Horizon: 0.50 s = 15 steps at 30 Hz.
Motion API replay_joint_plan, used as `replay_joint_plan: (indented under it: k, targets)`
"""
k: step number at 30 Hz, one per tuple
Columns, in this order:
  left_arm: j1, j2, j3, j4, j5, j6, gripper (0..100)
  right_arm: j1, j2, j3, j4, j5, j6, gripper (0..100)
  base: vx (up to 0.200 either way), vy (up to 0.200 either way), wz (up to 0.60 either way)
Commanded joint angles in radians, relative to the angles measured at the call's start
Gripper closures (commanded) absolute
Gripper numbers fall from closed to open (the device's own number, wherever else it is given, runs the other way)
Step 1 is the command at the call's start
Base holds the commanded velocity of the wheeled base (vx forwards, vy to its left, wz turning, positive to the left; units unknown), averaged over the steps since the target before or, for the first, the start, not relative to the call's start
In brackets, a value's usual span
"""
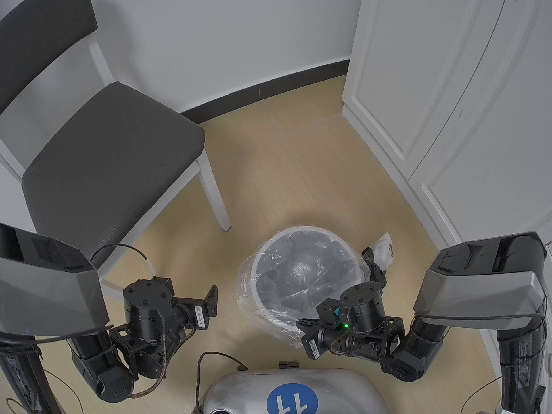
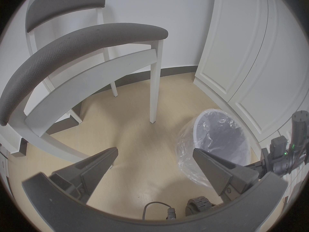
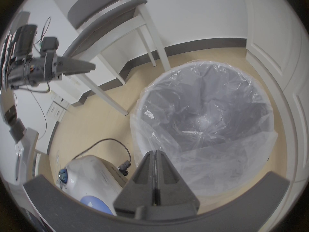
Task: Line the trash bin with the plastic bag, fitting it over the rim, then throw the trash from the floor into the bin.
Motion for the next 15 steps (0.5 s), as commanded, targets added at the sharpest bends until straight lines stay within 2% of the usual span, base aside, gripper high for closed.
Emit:
replay_joint_plan:
  k: [1, 5, 15]
  targets:
    - [0.000, 0.001, -0.001, 0.000, 0.000, -0.001, 0, 0.006, -0.001, 0.031, -0.004, -0.019, -0.046, 100, 0.000, 0.000, 0.00]
    - [-0.002, 0.000, -0.001, 0.000, 0.000, -0.001, 0, 0.012, 0.000, 0.051, -0.033, -0.043, -0.081, 100, 0.000, 0.000, 0.00]
    - [-0.002, 0.001, 0.001, 0.000, 0.000, -0.001, 0, 0.042, 0.013, 0.111, -0.080, -0.043, -0.143, 100, 0.000, 0.000, 0.00]
